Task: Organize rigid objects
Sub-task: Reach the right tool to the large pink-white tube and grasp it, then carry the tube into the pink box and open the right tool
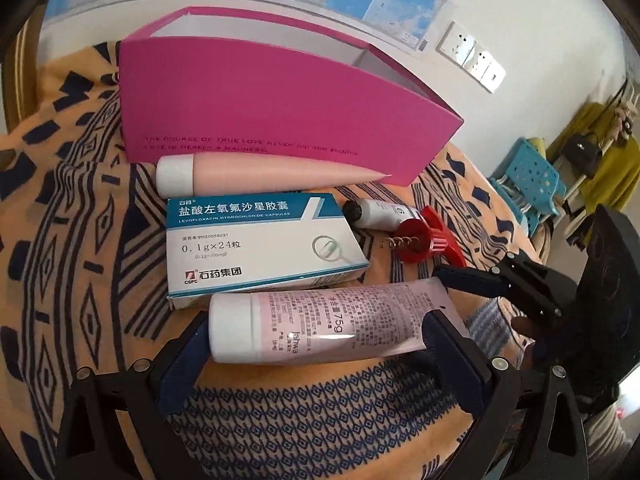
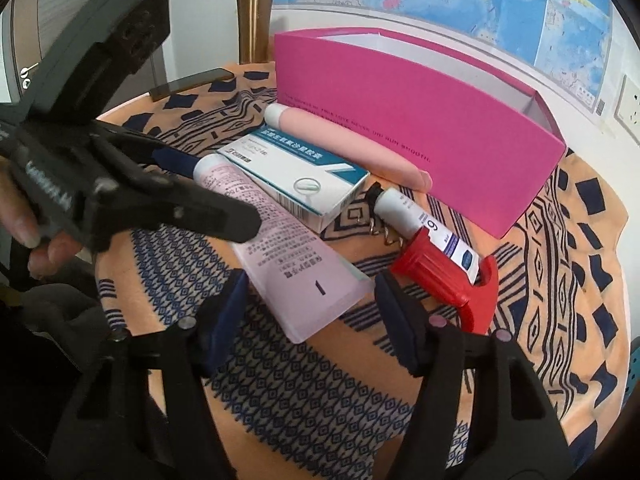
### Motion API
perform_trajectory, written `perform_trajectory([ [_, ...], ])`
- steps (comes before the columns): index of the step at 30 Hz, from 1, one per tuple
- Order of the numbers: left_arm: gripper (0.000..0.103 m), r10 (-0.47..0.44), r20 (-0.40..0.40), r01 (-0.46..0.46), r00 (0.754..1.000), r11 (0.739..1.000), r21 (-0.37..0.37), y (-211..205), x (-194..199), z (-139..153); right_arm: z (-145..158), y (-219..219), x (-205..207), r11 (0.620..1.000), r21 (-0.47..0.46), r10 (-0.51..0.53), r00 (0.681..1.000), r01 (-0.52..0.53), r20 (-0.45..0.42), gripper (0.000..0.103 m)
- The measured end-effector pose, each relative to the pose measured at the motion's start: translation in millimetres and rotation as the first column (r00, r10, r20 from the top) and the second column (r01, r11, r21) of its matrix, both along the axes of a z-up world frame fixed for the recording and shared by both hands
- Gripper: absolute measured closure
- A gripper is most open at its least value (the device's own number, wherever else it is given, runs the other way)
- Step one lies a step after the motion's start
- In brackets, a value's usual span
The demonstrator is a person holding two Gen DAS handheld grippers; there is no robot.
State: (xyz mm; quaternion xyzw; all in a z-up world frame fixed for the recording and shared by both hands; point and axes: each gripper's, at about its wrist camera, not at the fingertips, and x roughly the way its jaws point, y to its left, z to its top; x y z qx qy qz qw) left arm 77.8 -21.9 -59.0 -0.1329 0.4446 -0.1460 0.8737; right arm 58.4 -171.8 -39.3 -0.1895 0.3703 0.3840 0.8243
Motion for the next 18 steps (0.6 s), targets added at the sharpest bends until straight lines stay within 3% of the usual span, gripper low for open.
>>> perform_trajectory([
  [4, 0.001, 0.018, 0.007, -0.018, 1.0, 0.998, -0.067, 11, -2, 2, 4, 0, -2, 1.0, 0.016, -0.005, 1.0, 0.005, 0.009, 0.037],
  [12, 0.001, 0.023, 0.079, -0.017, 0.997, 0.998, -0.068, 15, 0, 29, 23, 2, 1, 0.999, 0.041, 0.0, 0.998, -0.002, 0.055, 0.037],
  [18, 0.001, 0.01, 0.158, -0.006, 0.987, 1.0, -0.029, 15, 17, 67, 51, 5, 17, 0.998, 0.062, -0.005, 0.993, -0.002, 0.119, 0.037],
])
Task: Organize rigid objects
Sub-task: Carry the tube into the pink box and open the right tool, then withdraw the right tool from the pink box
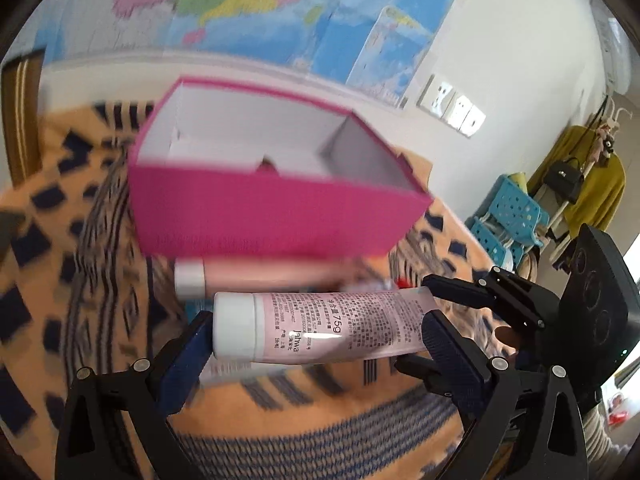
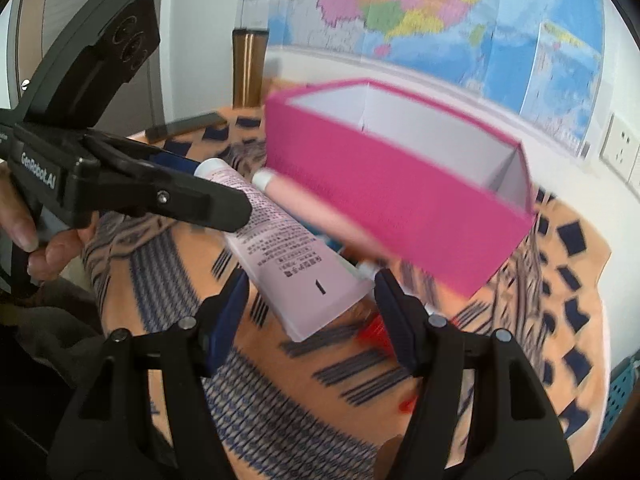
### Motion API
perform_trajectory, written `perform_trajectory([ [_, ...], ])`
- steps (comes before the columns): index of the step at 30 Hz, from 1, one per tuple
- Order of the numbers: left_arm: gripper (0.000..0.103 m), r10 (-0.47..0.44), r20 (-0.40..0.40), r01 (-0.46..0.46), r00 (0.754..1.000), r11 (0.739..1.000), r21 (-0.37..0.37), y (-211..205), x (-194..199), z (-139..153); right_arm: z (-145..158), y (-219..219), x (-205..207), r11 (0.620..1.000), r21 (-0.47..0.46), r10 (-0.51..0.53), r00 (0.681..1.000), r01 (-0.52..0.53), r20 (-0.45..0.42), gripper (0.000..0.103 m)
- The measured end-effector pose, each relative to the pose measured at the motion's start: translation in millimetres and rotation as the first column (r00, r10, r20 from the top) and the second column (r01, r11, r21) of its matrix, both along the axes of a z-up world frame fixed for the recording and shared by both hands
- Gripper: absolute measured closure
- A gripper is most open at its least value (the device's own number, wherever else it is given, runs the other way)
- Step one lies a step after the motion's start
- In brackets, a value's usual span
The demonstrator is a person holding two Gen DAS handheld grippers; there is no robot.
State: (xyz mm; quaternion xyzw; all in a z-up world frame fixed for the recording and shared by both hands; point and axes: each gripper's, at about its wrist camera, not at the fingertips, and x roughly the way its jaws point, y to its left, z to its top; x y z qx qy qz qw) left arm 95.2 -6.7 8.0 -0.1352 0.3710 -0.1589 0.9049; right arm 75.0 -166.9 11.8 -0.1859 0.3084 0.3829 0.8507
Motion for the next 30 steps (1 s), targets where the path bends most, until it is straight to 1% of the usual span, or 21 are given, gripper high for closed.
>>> perform_trajectory([
  [4, 0.001, -0.001, 0.077, -0.002, 0.997, 0.999, 0.046, 1, 23, 35, 27, 4, 21, 1.0, 0.016, -0.005, 0.998, 0.004, 0.06, 0.037],
  [8, 0.001, -0.007, 0.118, -0.002, 0.993, 0.997, 0.075, 3, 58, 59, 50, 8, 54, 0.999, 0.039, -0.019, 0.995, 0.015, 0.102, 0.037],
  [11, 0.001, -0.006, 0.102, -0.002, 0.995, 0.997, 0.081, 6, 92, 60, 55, 13, 86, 0.999, 0.041, -0.032, 0.994, 0.028, 0.101, 0.036],
  [13, 0.001, -0.003, 0.066, -0.002, 0.998, 0.997, 0.082, 7, 119, 52, 52, 18, 109, 0.999, 0.035, -0.044, 0.995, 0.041, 0.084, 0.036],
  [15, 0.001, -0.001, 0.029, -0.001, 1.0, 0.997, 0.08, 8, 139, 43, 45, 21, 131, 0.998, 0.025, -0.058, 0.997, 0.057, 0.052, 0.036],
  [17, 0.001, 0.004, -0.002, -0.004, 1.0, 0.997, 0.08, 9, 153, 33, 35, 24, 149, 0.997, 0.008, -0.076, 0.997, 0.076, 0.002, 0.036],
  [19, 0.0, 0.007, -0.048, -0.004, 0.999, 0.998, 0.064, 10, 166, 24, 30, 24, 159, 0.995, 0.0, -0.099, 0.995, 0.099, -0.017, 0.036],
  [21, 0.0, 0.027, -0.069, -0.024, 0.997, 0.998, 0.052, 15, 172, 20, 25, 21, 169, 0.991, -0.009, -0.135, 0.99, 0.135, -0.039, 0.035],
  [22, 0.0, 0.044, -0.082, -0.039, 0.996, 0.997, 0.064, 17, 174, 18, 23, 20, 172, 0.99, -0.008, -0.142, 0.989, 0.142, -0.05, 0.026],
  [23, 0.0, 0.049, -0.081, -0.043, 0.995, 0.997, 0.069, 19, 174, 19, 22, 18, 174, 0.989, -0.008, -0.151, 0.987, 0.15, -0.059, 0.021],
  [25, 0.0, 0.061, -0.075, -0.056, 0.995, 0.996, 0.069, 22, 167, 23, 23, 13, 174, 0.987, -0.003, -0.16, 0.985, 0.16, -0.057, 0.021],
  [27, 0.0, 0.061, -0.046, -0.058, 0.997, 0.996, 0.067, 25, 154, 32, 27, 3, 168, 0.983, 0.01, -0.181, 0.982, 0.181, -0.049, 0.021],
  [29, 0.0, 0.061, 0.005, -0.061, 0.998, 0.994, 0.088, 27, 127, 42, 34, -6, 157, 0.981, 0.039, -0.187, 0.982, 0.189, -0.034, 0.021],
  [30, 0.0, 0.062, 0.04, -0.065, 0.997, 0.993, 0.095, 28, 103, 47, 39, -13, 144, 0.979, 0.062, -0.192, 0.981, 0.193, -0.019, 0.02],
])
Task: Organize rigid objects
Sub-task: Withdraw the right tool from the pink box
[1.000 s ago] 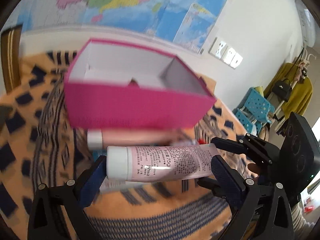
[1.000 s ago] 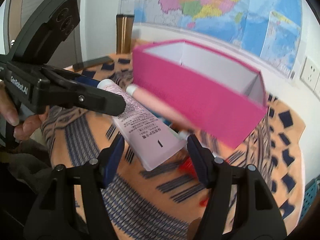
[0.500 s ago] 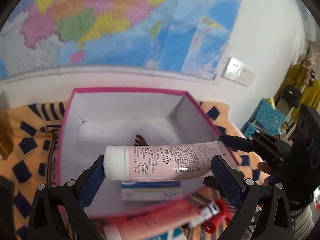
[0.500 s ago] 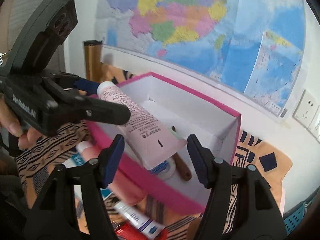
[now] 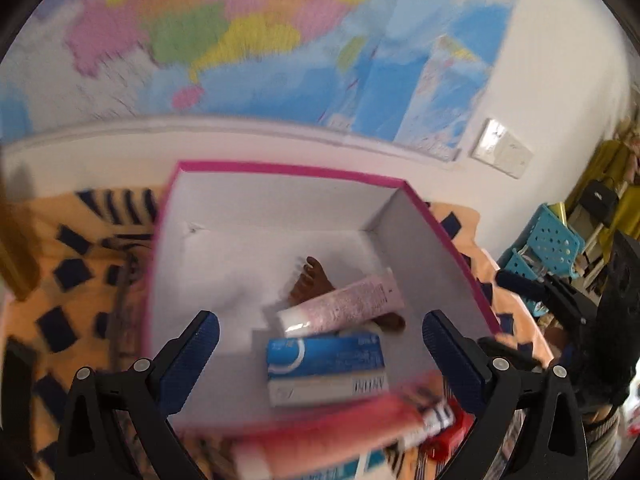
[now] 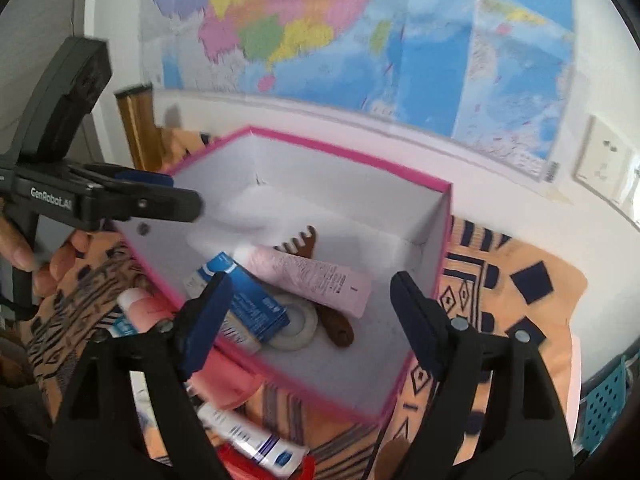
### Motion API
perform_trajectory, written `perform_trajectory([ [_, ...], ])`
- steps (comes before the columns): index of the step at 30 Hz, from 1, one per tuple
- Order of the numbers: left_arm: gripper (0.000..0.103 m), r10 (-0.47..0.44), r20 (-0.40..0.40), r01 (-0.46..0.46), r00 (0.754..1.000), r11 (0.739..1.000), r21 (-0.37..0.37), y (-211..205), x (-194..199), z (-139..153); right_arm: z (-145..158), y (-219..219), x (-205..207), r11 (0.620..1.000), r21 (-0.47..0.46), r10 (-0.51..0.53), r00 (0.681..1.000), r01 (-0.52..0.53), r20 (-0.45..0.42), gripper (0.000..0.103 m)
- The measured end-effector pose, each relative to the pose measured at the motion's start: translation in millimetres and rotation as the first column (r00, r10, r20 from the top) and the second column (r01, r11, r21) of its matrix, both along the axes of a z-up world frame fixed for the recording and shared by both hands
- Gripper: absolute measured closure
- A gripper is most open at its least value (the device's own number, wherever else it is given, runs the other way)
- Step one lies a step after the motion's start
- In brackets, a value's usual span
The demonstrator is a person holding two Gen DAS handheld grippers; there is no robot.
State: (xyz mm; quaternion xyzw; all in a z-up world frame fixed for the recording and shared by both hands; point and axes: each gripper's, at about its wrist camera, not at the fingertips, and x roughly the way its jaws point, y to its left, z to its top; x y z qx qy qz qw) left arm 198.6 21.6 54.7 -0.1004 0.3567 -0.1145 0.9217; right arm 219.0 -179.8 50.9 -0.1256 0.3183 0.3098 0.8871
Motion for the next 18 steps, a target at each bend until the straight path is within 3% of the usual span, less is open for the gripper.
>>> perform_trajectory([
  [4, 0.0, 0.018, 0.051, -0.019, 0.999, 1.0, 0.023, 3, -68, -11, 2, -31, -59, 0.998, 0.059, -0.027, 0.999, 0.025, 0.045, 0.004],
  [8, 0.0, 0.089, -0.059, -0.083, 0.994, 0.991, 0.102, 1, -105, -56, -26, -46, -96, 0.996, 0.067, -0.053, 0.998, 0.055, -0.039, 0.004],
  [13, 0.0, 0.044, -0.135, -0.032, 0.99, 0.995, 0.091, -18, -122, -90, -58, -49, -118, 0.998, -0.007, -0.064, 0.993, 0.064, -0.103, 0.004],
  [18, 0.0, -0.013, -0.147, 0.025, 0.989, 0.996, 0.082, -45, -119, -97, -74, -46, -115, 0.996, -0.075, -0.058, 0.992, 0.05, -0.112, 0.004],
])
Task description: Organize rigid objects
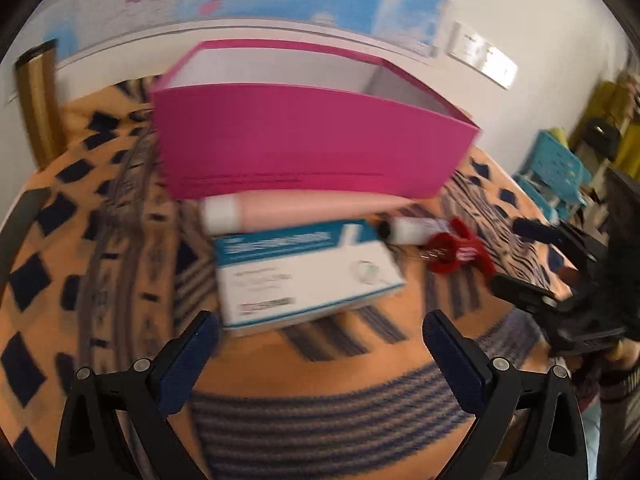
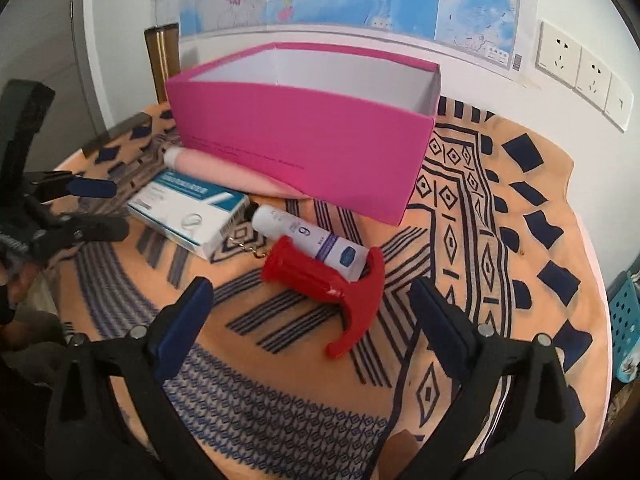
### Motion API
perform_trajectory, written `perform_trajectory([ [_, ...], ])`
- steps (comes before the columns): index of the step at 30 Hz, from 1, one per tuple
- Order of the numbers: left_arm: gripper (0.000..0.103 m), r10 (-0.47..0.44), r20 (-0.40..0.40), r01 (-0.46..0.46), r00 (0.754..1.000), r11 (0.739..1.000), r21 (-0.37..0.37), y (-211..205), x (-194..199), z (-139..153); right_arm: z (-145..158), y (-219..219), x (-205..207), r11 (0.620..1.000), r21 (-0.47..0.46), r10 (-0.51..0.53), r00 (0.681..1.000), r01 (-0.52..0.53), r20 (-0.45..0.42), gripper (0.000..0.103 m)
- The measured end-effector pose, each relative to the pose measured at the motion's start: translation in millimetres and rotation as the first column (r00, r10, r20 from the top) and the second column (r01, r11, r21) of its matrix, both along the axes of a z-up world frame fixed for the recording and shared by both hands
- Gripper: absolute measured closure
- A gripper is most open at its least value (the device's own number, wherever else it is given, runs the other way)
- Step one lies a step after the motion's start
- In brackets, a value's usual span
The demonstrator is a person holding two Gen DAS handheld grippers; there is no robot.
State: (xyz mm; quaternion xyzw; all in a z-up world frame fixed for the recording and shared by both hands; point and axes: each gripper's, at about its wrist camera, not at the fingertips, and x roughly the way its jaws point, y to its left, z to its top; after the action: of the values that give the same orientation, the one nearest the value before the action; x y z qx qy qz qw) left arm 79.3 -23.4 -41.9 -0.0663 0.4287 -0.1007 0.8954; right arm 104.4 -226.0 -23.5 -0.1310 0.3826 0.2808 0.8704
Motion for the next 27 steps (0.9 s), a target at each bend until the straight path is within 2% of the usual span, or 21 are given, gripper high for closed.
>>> perform_trajectory([
  [5, 0.0, -0.105, 0.022, 0.105, 0.994, 0.994, 0.018, -38, 13, -1, -17, -5, 15, 0.999, -0.023, -0.035, 0.998, 0.034, -0.044, 0.005],
  [7, 0.0, -0.17, 0.052, 0.171, 0.984, 0.985, -0.015, -53, 19, 5, -22, -8, 17, 0.999, -0.023, -0.042, 0.997, 0.04, -0.061, 0.01],
  [11, 0.0, -0.228, 0.07, 0.232, 0.971, 0.971, -0.051, -68, 37, 11, -33, -15, 20, 0.996, -0.059, -0.067, 0.993, 0.061, -0.097, 0.044],
  [14, 0.013, -0.273, 0.058, 0.278, 0.96, 0.956, -0.091, -78, 51, 12, -34, -18, 23, 0.996, -0.054, -0.075, 0.992, 0.07, -0.102, 0.051],
  [15, 0.021, -0.28, 0.044, 0.283, 0.959, 0.955, -0.088, -81, 54, 10, -33, -18, 23, 0.996, -0.055, -0.071, 0.992, 0.065, -0.102, 0.052],
  [17, 0.03, -0.304, 0.009, 0.304, 0.953, 0.949, -0.088, -88, 61, 5, -33, -16, 23, 0.997, -0.053, -0.058, 0.993, 0.053, -0.106, 0.059],
  [20, 0.039, -0.307, -0.042, 0.302, 0.951, 0.949, -0.091, -89, 67, -7, -32, -17, 25, 0.997, -0.046, -0.059, 0.991, 0.054, -0.119, 0.06],
  [22, 0.041, -0.32, -0.081, 0.307, 0.944, 0.94, -0.147, -89, 74, -14, -32, -20, 29, 0.998, -0.009, -0.069, 0.988, 0.068, -0.138, 0.06],
  [24, 0.049, -0.32, -0.104, 0.304, 0.942, 0.942, -0.14, -92, 76, -20, -32, -23, 32, 0.996, 0.011, -0.081, 0.984, 0.084, -0.157, 0.06],
  [27, 0.049, -0.32, -0.104, 0.306, 0.942, 0.944, -0.125, -95, 74, -21, -32, -24, 32, 0.995, 0.006, -0.095, 0.982, 0.098, -0.162, 0.064],
])
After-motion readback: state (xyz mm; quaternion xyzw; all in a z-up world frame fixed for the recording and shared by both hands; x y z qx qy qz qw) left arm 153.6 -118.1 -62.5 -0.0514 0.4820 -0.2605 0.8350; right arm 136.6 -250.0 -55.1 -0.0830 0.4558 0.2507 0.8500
